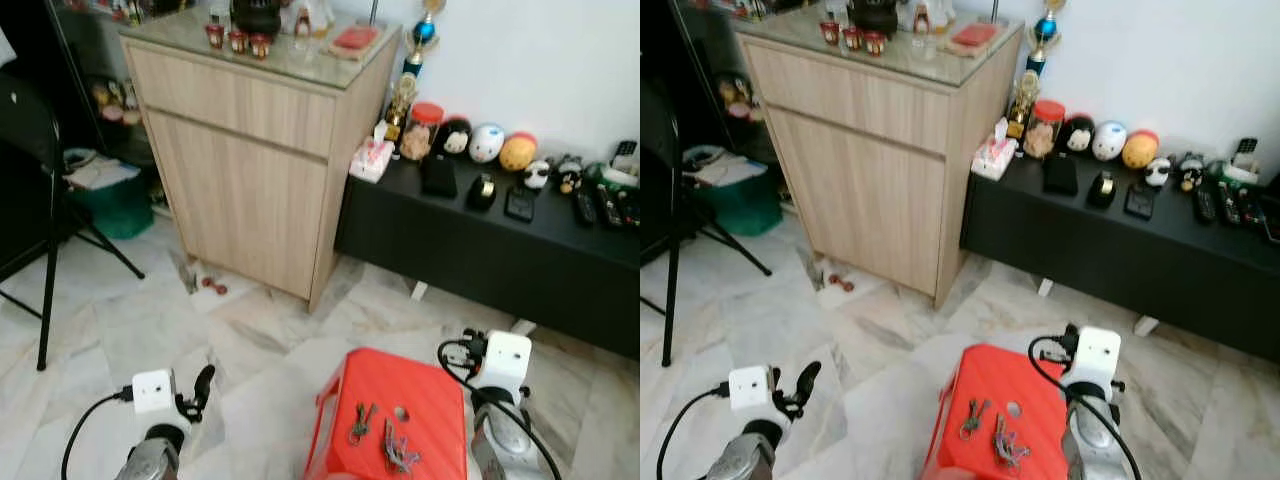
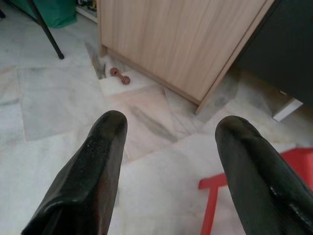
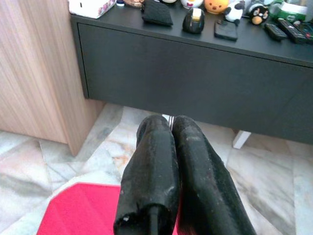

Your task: Hang keys on a hook

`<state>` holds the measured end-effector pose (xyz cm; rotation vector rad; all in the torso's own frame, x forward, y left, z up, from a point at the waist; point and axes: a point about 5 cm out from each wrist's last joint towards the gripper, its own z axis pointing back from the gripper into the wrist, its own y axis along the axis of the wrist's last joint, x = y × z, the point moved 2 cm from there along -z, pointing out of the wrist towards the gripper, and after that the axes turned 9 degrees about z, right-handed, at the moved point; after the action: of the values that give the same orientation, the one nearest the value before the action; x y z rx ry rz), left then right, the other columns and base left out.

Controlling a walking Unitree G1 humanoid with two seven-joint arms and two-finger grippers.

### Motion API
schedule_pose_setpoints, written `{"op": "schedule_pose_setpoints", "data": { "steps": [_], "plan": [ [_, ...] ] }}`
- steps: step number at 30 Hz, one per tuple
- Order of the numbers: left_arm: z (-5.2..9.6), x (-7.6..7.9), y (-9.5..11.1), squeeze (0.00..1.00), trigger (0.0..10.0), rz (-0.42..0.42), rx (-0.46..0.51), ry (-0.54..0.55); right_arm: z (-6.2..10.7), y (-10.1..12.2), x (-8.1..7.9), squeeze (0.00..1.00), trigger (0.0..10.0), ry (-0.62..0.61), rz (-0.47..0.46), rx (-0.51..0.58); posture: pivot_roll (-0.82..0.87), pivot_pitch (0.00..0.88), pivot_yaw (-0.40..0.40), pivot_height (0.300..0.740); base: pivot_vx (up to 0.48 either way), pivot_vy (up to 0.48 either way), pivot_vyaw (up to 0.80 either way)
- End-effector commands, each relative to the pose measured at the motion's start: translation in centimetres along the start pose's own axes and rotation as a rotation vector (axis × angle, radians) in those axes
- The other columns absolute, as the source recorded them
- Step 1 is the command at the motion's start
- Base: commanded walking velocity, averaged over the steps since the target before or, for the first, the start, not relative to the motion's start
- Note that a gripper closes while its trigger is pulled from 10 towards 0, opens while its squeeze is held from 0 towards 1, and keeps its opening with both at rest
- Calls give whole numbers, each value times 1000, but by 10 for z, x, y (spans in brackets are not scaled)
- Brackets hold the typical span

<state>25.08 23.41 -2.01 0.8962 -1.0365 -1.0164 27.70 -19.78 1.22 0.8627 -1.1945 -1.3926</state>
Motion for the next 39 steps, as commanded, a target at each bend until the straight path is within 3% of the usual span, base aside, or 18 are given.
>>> {"op": "schedule_pose_setpoints", "data": {
  "steps": [1, 39],
  "plan": [
    [2, 1, -3, 0, 10000, 3, -10, -4, 1, -3, 5, 0, 10000, -19, -5, -13, 40, 0, -98, 740, -311, 0, 0],
    [2, 0, -4, 0, 10000, 1, -16, 2, -2, -1, 2, 0, 10000, -10, -14, -13, 42, 4, -102, 740, -296, 0, 0]
  ]
}}
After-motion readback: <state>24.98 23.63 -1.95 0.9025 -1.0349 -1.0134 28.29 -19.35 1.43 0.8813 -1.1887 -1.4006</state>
